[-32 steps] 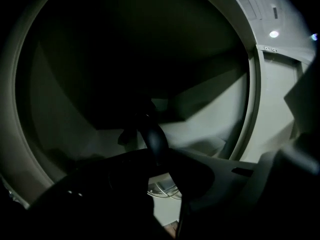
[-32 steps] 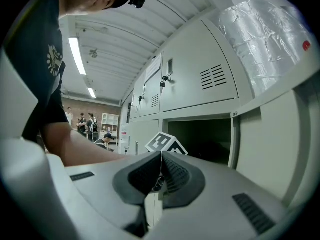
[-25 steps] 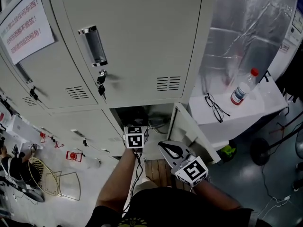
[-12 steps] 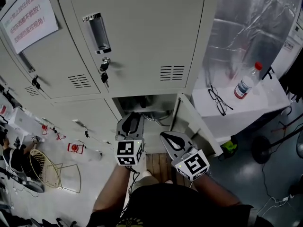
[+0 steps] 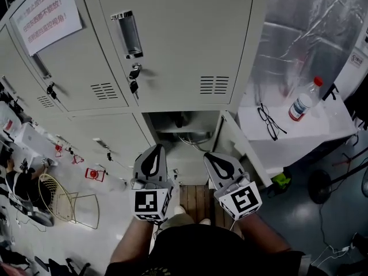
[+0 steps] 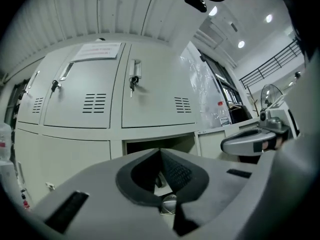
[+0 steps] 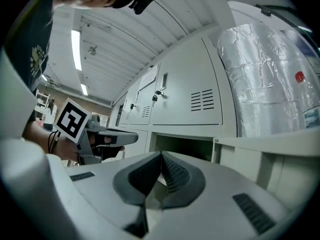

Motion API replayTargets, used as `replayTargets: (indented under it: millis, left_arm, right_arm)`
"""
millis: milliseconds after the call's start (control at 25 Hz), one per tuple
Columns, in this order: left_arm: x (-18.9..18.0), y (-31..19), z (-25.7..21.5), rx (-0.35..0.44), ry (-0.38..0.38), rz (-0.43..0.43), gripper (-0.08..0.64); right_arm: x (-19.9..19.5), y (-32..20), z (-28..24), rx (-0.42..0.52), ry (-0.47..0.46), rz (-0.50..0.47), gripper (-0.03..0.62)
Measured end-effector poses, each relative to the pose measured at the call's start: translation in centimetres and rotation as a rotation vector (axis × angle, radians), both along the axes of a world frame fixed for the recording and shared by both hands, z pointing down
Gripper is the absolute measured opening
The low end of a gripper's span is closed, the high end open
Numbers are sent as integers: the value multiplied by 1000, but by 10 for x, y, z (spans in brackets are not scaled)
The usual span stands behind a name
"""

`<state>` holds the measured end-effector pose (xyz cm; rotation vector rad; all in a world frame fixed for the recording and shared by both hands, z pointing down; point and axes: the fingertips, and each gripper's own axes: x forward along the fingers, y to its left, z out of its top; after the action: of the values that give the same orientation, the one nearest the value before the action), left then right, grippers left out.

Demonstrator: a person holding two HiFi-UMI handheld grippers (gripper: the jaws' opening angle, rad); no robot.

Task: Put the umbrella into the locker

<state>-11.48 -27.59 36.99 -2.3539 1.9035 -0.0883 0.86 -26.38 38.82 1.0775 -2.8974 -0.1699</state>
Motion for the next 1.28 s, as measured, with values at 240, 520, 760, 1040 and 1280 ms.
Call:
replayTargets:
  millis: [240,520,760,1040,1280]
  left_arm:
    - [-10,13,-5,-19,-22,-32,25]
    - [-1,15,-8,-34,-40,27,25]
    - [-18,17,5,-85,-46,50,25]
    - [-57,29,11,-125,-43,37,25]
    - [-80,41,9,-121,-37,27,25]
  right_arm:
    - [8,5,-7,-1,-9,27,28]
    - [11,17,-11,14,-4,62,28]
    - [-1,16,-6,-14,-1,86,28]
    - [-36,24,3,-56,15,68,28]
    - [-59,31,1,-57,23,58,28]
